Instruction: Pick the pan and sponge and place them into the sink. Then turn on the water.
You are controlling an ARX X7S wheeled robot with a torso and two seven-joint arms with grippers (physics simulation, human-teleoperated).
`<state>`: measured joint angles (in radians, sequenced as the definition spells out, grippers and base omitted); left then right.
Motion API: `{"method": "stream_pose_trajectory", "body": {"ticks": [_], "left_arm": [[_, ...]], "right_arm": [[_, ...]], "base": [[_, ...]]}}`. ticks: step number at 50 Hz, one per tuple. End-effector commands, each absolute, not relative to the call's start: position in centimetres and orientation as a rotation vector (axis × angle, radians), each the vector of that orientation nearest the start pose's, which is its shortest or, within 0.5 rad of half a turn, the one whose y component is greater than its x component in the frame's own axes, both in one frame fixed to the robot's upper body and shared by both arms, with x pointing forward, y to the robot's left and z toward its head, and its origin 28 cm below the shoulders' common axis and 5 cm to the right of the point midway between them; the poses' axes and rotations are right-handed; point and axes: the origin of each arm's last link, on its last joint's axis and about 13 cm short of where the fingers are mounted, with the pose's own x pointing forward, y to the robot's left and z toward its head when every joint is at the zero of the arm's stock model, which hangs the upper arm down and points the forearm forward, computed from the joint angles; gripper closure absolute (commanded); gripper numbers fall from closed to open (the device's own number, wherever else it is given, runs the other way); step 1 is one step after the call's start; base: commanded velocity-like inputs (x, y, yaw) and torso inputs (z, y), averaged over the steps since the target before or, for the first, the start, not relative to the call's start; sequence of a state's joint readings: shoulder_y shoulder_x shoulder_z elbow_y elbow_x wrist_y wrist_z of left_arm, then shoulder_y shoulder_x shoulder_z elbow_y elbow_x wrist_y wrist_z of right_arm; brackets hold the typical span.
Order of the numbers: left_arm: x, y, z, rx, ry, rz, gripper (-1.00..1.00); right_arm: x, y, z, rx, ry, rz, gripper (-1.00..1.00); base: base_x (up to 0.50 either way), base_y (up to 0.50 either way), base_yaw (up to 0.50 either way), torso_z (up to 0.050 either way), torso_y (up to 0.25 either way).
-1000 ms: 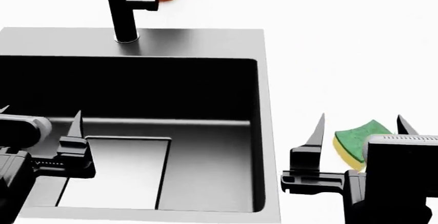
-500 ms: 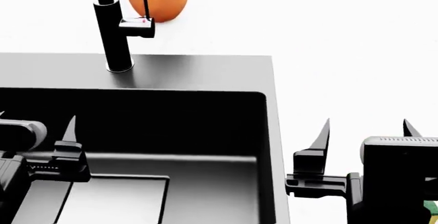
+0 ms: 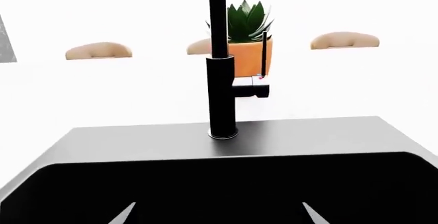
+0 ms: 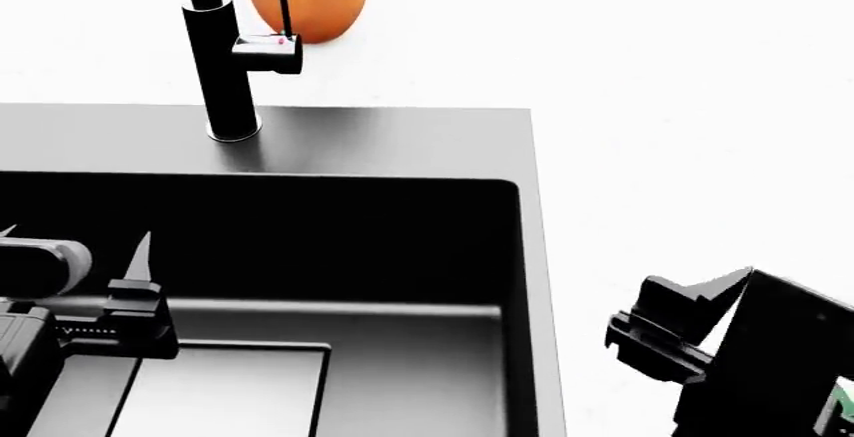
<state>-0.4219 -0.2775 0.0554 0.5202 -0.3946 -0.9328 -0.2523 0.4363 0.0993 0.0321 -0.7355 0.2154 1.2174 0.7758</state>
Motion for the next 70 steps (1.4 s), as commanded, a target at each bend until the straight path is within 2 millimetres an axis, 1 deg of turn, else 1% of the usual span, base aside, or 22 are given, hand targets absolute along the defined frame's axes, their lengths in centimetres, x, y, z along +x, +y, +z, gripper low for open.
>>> {"method": "stream_pose_trajectory", "body": {"ticks": [1,4,8,11,12,13,14,17,19,24,31,33,36,37,38,40,44,50,56,65,66,70], "left_arm": [[25.1,23.0,15.7,0.016,0.03,-0.017,-1.0],[25.2,23.0,15.5,0.009,0.035,-0.024,-1.0],[25.1,23.0,15.5,-0.005,0.035,-0.032,-1.0],[25.2,23.1,15.4,-0.006,0.039,-0.035,-1.0],[25.3,22.9,15.4,-0.006,0.04,-0.035,-1.0],[25.4,22.8,15.3,-0.003,0.04,-0.04,-1.0],[25.3,22.9,15.3,-0.005,0.04,-0.041,-1.0],[25.2,23.0,15.3,-0.008,0.04,-0.043,-1.0],[25.4,22.9,15.1,-0.01,0.043,-0.041,-1.0],[25.3,22.8,15.1,-0.011,0.045,-0.051,-1.0],[25.3,22.9,15.0,-0.003,0.049,-0.04,-1.0],[25.4,22.8,15.0,-0.004,0.049,-0.043,-1.0],[25.3,22.8,15.0,-0.006,0.052,-0.042,-1.0],[25.4,22.8,14.9,-0.006,0.053,-0.04,-1.0],[25.3,22.9,14.9,-0.01,0.055,-0.041,-1.0],[25.3,22.9,14.9,-0.013,0.055,-0.04,-1.0],[25.3,23.1,14.8,-0.013,0.062,-0.042,-1.0],[25.3,23.0,14.7,-0.013,0.064,-0.044,-1.0],[25.3,22.9,14.6,-0.012,0.066,-0.045,-1.0],[25.1,23.3,14.5,-0.016,0.068,-0.043,-1.0],[25.2,23.1,14.5,-0.016,0.068,-0.044,-1.0],[25.1,23.2,14.5,-0.015,0.069,-0.044,-1.0]], "right_arm": [[23.2,-7.6,16.2,0.058,0.2,-0.859,-1.0],[22.9,-6.8,16.0,0.01,0.262,-0.877,-1.0],[23.3,-5.8,15.8,0.01,0.272,-0.8,-1.0],[23.3,-6.0,16.0,0.036,0.28,-0.867,-1.0],[23.4,-6.2,16.0,0.133,0.297,-0.832,-1.0],[23.4,-6.2,16.1,0.091,0.271,-0.835,-1.0],[23.5,-6.1,16.0,0.089,0.276,-0.79,-1.0],[23.9,-5.7,15.3,0.089,0.314,-0.783,-1.0],[24.2,-5.5,15.6,0.087,0.313,-0.765,-1.0],[25.8,-5.7,15.8,0.116,0.342,-0.764,-1.0],[28.0,-6.9,16.5,0.132,0.318,-0.867,-1.0],[29.0,-7.3,16.1,0.162,0.348,-0.883,-1.0],[30.1,-7.6,15.7,0.109,0.378,-0.868,-1.0],[30.2,-7.8,15.7,0.096,0.344,-0.949,-1.0],[30.5,-8.1,15.4,0.105,0.369,-0.917,-1.0],[31.0,-8.5,14.7,0.077,0.386,-0.986,-1.0],[31.8,-8.6,13.7,0.092,0.439,-0.997,-1.0],[31.8,-9.3,13.2,0.108,0.477,-1.028,-1.0],[32.1,-9.4,12.9,0.124,0.491,-1.012,-1.0],[32.0,-9.2,11.4,0.152,0.534,-1.006,-1.0],[31.9,-9.2,11.4,0.16,0.535,-1.041,1.0],[31.7,-9.2,11.5,0.181,0.545,-1.04,1.0]], "base": [[0.0,0.0,0.0,0.0,0.0],[0.0,0.0,0.0,0.0,0.0],[0.0,0.0,0.0,0.0,0.0],[0.0,0.0,0.0,0.0,0.0],[0.0,0.0,0.0,0.0,0.0],[0.0,0.0,0.0,0.0,0.0],[0.0,0.0,0.0,0.0,0.0],[0.0,0.0,0.0,0.0,0.0],[0.0,0.0,0.0,0.0,0.0],[0.0,0.0,0.0,0.0,0.0],[0.0,0.0,0.0,0.0,0.0],[0.0,0.0,0.0,0.0,0.0],[0.0,0.0,0.0,0.0,0.0],[0.0,0.0,0.0,0.0,0.0],[0.0,0.0,0.0,0.0,0.0],[0.0,0.0,0.0,0.0,0.0],[0.0,0.0,0.0,0.0,0.0],[0.0,0.0,0.0,0.0,0.0],[0.0,0.0,0.0,0.0,0.0],[0.0,0.0,0.0,0.0,0.0],[0.0,0.0,0.0,0.0,0.0],[0.0,0.0,0.0,0.0,0.0]]}}
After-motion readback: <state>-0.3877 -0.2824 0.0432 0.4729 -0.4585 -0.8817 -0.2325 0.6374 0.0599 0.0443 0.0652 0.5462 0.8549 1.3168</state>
